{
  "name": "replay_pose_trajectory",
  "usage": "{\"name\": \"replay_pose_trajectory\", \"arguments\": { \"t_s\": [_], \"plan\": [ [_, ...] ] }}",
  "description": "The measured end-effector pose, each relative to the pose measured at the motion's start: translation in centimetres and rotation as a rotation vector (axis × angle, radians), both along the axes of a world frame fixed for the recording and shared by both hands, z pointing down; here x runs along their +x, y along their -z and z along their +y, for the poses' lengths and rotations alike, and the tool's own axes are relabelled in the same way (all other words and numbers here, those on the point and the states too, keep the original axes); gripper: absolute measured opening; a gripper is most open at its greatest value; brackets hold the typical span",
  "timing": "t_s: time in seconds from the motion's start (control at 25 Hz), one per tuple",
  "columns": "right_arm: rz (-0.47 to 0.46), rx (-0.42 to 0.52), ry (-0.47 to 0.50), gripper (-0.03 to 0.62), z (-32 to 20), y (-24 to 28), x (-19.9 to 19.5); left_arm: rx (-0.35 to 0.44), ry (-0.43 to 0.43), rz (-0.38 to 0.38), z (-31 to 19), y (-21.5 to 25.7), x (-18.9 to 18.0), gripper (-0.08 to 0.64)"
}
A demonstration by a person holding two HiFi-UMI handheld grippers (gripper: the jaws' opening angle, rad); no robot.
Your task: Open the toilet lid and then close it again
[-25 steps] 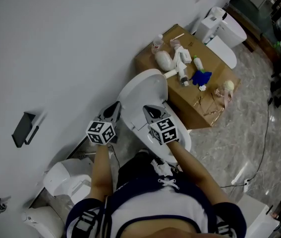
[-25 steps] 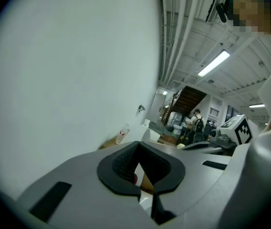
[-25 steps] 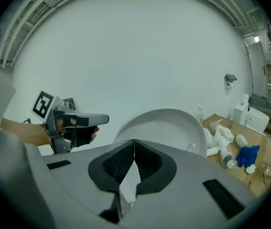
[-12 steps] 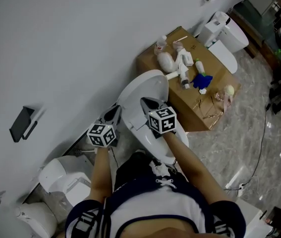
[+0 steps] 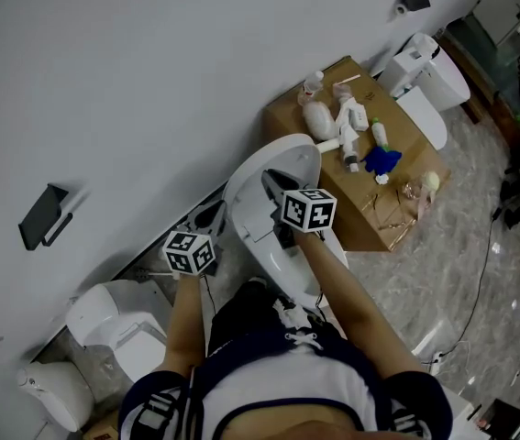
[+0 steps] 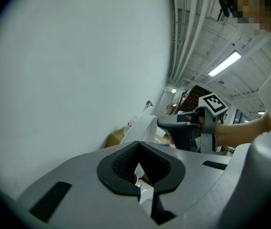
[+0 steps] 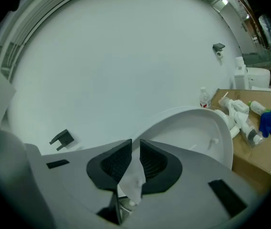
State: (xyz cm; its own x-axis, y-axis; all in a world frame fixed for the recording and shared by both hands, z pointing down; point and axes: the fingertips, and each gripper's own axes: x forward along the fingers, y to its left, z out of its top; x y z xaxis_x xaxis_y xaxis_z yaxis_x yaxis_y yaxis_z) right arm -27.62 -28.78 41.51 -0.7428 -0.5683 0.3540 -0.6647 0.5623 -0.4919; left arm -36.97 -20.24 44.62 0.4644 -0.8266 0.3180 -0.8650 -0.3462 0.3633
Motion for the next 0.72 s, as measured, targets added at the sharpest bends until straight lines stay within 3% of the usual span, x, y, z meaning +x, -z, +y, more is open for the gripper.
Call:
{"name": "replay_pose_trajectory", "arguments": {
  "t_s": [0.2, 0.32, 0.72],
  "plan": [
    [-0.056, -0.064, -0.032, 0.015, -1.1, 0.0, -0.5, -0.015, 0.014, -0.003, 0.4, -0.4, -0.6, 0.006],
    [-0.101, -0.144, -0.046, 0.094, -1.4, -0.5, -0.7, -0.021, 0.026, -0.009, 0.6, -0.4, -0.9, 0.006],
    [-0.275, -0.331, -0.096, 0.095, -2.7, -0.7, -1.9, -0.049, 0.059, -0.047, 1.8, -1.0, -1.7, 0.006]
  ]
}}
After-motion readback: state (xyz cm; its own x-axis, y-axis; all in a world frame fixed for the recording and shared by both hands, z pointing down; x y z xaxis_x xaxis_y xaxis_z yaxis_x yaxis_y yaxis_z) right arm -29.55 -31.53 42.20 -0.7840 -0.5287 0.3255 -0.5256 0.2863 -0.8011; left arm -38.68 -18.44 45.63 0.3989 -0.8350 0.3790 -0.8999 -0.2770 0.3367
